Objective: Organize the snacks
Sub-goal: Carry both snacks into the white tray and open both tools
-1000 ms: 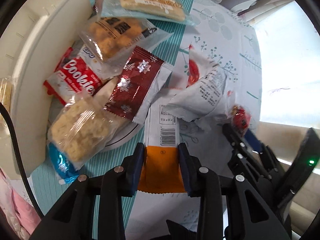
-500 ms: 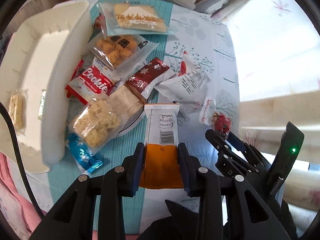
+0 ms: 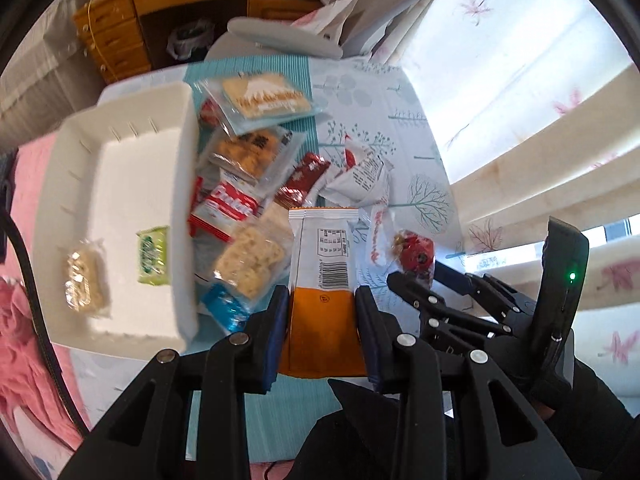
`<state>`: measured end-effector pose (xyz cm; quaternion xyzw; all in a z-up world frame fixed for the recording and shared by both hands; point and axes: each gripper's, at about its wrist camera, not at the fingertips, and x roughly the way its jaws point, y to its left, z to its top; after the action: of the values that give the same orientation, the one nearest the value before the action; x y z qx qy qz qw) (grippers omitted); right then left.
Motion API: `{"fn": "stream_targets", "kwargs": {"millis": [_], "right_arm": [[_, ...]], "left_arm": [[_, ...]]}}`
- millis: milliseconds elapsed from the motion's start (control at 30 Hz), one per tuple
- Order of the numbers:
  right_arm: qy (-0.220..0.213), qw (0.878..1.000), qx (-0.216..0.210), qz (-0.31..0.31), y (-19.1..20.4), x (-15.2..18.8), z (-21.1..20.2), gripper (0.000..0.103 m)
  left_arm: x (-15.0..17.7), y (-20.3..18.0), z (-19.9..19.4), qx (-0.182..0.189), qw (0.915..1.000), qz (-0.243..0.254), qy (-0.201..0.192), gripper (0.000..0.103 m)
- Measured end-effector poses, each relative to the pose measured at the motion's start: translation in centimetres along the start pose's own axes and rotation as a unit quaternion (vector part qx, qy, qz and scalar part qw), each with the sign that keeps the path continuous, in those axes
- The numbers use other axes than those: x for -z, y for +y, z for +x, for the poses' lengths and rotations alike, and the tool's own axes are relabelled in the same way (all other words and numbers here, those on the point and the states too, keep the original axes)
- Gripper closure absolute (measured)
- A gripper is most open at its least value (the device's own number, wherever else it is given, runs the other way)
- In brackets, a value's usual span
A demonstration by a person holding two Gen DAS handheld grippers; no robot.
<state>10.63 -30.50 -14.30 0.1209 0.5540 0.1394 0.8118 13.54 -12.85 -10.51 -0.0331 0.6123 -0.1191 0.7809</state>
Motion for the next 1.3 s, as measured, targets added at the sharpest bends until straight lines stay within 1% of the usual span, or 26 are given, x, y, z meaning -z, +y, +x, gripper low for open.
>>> {"fn": "stream_targets", "kwargs": {"millis": [167,433,667,967,1100,1300], "right_arm": [[-0.012,1.000,-0.017,-0.006,3.4,0.5,-0.8,0.050],[-0.044,0.998,-0.041,-0.012,8.8,0.6,-1.4,0.050],[-0.069,0.996,-0.051,0.000,12.4,0.5,-0.8,0.050],[-0.082,0.994,-0.065,0.016,17.4,0.7,1.9,0.050],[-0.081,0.994,-0.072,0.018,19.3,0.7,3.3,0.050],[-0.075,0.994,-0.076,0.013,21.6,0.7,5.0,0.050]], "left_arm": [[0.1,2.2,-2.6,-0.002,0.9996,0.015,-0.024,0.071],[0.0,6.4,-6.1,-0.007,0.9977,0.038,-0.057,0.071],[0.0,10.9,-7.8,-0.012,0.9963,0.049,-0.069,0.071],[-0.3,17.0,-7.5,-0.021,0.9969,0.045,-0.061,0.071],[-0.6,19.8,-7.2,-0.024,0.9971,0.041,-0.060,0.071],[-0.8,22.7,-6.5,-0.021,0.9978,0.025,-0.057,0.071]]}}
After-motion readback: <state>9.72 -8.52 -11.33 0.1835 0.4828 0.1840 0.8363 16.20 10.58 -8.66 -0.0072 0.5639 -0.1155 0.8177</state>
